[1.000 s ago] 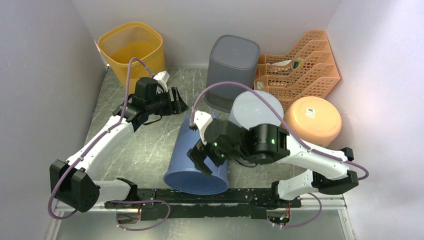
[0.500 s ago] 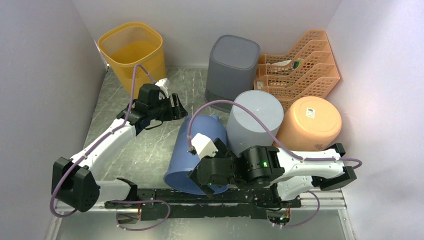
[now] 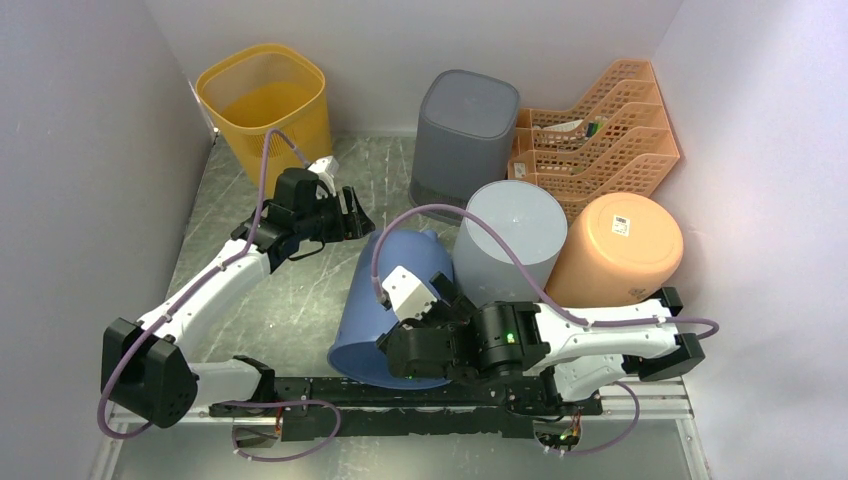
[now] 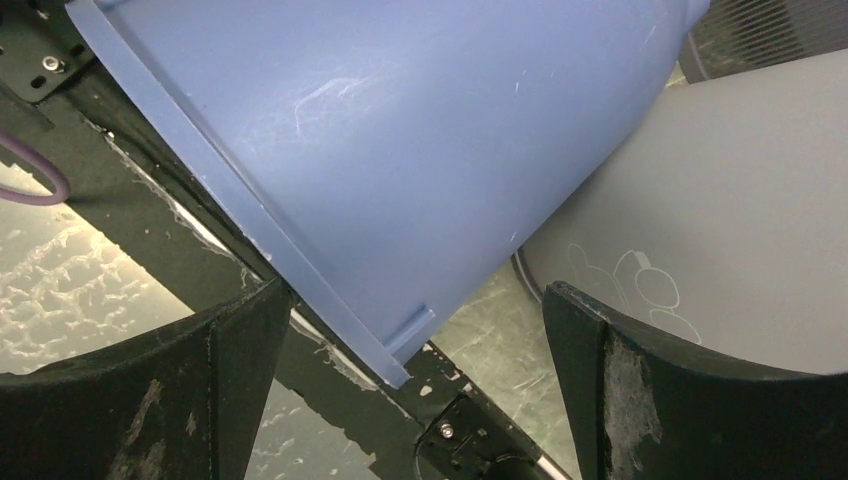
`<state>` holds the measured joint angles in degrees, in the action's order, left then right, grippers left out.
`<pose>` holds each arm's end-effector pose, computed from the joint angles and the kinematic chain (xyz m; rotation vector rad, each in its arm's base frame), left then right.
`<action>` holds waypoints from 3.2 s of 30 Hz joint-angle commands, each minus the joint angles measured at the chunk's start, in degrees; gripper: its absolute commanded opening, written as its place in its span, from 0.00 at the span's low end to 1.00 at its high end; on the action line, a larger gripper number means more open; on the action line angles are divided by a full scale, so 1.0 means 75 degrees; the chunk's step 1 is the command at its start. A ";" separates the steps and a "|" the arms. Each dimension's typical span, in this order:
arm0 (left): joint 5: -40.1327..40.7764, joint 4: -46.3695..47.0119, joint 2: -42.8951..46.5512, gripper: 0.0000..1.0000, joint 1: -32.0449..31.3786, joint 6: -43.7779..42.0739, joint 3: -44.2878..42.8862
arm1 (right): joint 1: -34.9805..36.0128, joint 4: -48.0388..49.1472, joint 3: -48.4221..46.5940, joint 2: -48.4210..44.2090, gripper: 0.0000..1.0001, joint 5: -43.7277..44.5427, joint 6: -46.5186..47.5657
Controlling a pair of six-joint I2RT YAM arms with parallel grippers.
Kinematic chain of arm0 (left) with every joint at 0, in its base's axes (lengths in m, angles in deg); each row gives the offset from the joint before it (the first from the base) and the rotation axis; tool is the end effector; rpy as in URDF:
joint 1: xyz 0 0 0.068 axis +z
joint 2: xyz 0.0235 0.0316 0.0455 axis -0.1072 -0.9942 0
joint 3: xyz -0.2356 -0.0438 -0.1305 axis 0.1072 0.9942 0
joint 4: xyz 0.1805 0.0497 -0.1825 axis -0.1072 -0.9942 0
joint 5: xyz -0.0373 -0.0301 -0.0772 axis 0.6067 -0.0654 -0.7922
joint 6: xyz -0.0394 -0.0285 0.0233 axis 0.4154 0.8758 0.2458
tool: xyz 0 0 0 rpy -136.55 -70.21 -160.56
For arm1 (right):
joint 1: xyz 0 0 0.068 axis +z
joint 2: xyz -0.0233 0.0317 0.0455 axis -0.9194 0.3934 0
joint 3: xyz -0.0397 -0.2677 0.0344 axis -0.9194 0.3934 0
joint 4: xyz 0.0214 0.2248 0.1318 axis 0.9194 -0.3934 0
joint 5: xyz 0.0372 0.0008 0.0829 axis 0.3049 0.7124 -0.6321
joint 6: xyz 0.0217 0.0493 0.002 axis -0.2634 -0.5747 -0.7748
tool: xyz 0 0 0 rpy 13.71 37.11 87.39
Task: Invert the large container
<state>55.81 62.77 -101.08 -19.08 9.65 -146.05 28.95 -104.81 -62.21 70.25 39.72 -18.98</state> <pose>0.2486 -0.1242 0.2958 -0.0043 2.2652 -0.7411 -0.0014 0.2438 0.3827 -0.9770 2.0947 0.1679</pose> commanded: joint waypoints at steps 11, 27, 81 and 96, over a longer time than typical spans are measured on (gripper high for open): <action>0.0156 0.0232 0.0300 0.78 -0.0056 0.0004 0.0363 | -0.0085 0.0641 0.0965 -0.0110 1.00 0.0576 -0.0082; 0.1213 -0.0700 0.0637 0.75 -0.0046 -0.0314 -0.0105 | -0.1301 0.1947 0.1033 0.0135 0.52 0.0600 0.1312; 0.4485 -0.2619 0.1964 0.69 0.0025 -0.0202 -0.2861 | -0.7470 0.3283 -0.4326 0.4192 0.41 -0.5432 0.3703; 0.4431 -0.3370 0.1352 0.73 0.0026 -0.0060 -0.3767 | -0.6462 0.2595 -0.5512 0.3425 0.56 -0.4082 0.4546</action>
<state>90.19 40.48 -89.87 -18.95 8.32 -171.03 -24.81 -83.58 -98.39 99.18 4.53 10.55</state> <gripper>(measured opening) 0.722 0.521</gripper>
